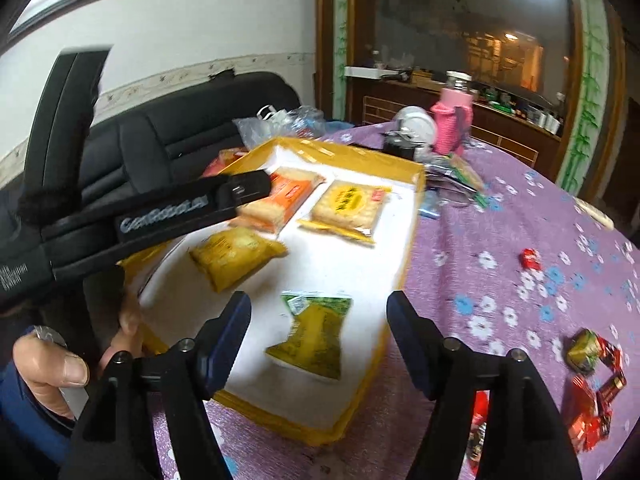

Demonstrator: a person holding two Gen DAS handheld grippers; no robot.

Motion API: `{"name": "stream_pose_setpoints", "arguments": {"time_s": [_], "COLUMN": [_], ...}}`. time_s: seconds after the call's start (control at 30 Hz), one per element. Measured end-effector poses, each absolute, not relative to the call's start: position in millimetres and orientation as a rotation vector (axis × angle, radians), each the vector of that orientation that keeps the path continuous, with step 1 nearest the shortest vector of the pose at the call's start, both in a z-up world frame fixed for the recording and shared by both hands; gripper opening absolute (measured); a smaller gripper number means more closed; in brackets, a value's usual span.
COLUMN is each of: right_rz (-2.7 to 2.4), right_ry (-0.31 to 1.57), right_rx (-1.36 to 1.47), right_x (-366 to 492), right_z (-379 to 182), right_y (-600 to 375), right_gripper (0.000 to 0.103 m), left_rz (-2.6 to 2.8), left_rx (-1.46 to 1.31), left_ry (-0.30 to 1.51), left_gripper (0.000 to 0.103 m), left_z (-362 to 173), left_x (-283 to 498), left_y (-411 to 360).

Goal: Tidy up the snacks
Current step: 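Lower both packs into the tray and open both tools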

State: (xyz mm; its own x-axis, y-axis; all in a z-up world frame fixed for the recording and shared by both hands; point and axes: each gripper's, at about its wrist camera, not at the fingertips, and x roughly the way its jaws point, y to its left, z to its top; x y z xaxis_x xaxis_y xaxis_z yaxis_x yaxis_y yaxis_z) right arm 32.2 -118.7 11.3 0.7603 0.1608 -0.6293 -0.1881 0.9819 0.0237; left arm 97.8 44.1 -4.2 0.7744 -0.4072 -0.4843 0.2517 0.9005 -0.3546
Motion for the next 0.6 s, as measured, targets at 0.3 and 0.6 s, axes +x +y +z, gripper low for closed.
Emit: {"name": "stream_pose_setpoints", "arguments": {"time_s": [0.3, 0.6], "right_rz": [0.076, -0.014], "right_ry": [0.576, 0.426], "right_rx": [0.127, 0.233], "right_x": [-1, -44], "right_z": [37, 45], "right_y": [-179, -241], "right_gripper": [0.07, 0.085], "left_rz": [-0.364, -0.417], "left_rx": [-0.241, -0.098], "left_ry": [0.595, 0.557], "left_gripper": [0.068, 0.069], "left_z": [-5, 12], "left_x": [97, 65], "left_y": [36, 2]}}
